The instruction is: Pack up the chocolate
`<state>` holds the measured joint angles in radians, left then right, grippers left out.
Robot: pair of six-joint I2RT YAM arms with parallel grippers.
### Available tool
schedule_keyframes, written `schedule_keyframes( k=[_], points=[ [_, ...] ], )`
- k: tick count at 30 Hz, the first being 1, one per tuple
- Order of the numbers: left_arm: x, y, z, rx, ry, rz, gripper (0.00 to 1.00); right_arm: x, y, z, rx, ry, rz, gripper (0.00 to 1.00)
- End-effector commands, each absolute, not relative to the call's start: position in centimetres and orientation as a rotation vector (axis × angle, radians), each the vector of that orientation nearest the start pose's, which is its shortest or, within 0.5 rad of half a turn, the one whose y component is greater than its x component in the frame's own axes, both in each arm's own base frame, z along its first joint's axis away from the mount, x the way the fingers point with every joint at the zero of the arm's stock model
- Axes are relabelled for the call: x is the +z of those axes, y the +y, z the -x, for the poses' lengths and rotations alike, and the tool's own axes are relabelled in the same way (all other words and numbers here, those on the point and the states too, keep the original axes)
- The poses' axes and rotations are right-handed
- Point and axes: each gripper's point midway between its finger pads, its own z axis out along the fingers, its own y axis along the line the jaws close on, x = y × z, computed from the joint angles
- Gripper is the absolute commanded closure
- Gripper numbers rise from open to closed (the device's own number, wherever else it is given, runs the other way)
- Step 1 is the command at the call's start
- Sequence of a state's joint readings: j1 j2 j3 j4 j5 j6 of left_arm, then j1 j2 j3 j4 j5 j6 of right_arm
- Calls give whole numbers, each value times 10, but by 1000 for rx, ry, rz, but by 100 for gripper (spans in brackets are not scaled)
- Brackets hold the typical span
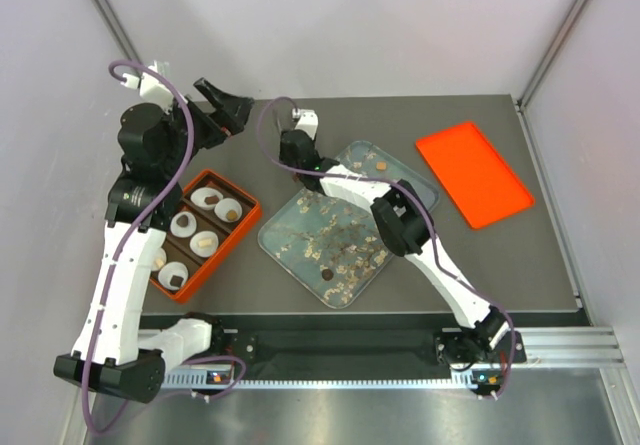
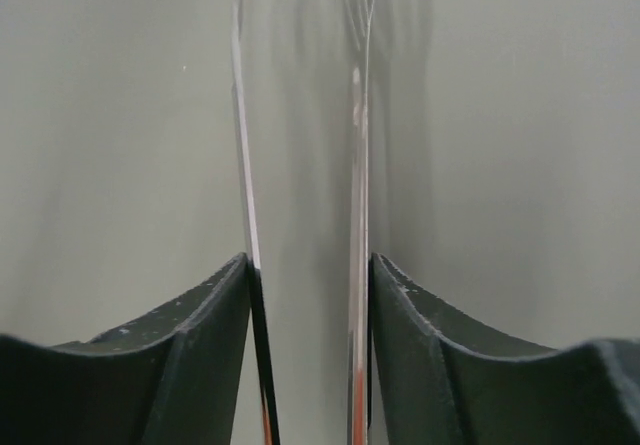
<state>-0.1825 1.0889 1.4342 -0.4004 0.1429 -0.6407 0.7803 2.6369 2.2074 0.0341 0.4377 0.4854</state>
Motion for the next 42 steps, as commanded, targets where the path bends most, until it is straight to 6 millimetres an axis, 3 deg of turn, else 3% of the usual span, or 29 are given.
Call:
schedule_keyframes(
  k=[1, 10, 23, 28, 38, 42],
  points=[
    [463, -106, -337, -713, 1560, 248, 1, 124, 462, -566, 515, 1803, -151, 48],
    [457, -104, -337, -693, 1568, 252, 1, 104, 460, -568, 574, 1842, -290, 31],
    [463, -104, -331, -700, 1564, 242, 1, 109, 461, -567, 574, 1843, -245, 25],
    [462, -106, -331, -709, 1557, 233, 1, 103, 462, -556, 594, 1862, -259, 24],
    [459, -110, -336, -726, 1567, 224, 1, 113, 477, -545, 580, 1831, -162, 15],
    [460, -110, -336, -720, 1570, 221, 1, 135, 483, -547, 595, 1773, -56, 14]
  ],
)
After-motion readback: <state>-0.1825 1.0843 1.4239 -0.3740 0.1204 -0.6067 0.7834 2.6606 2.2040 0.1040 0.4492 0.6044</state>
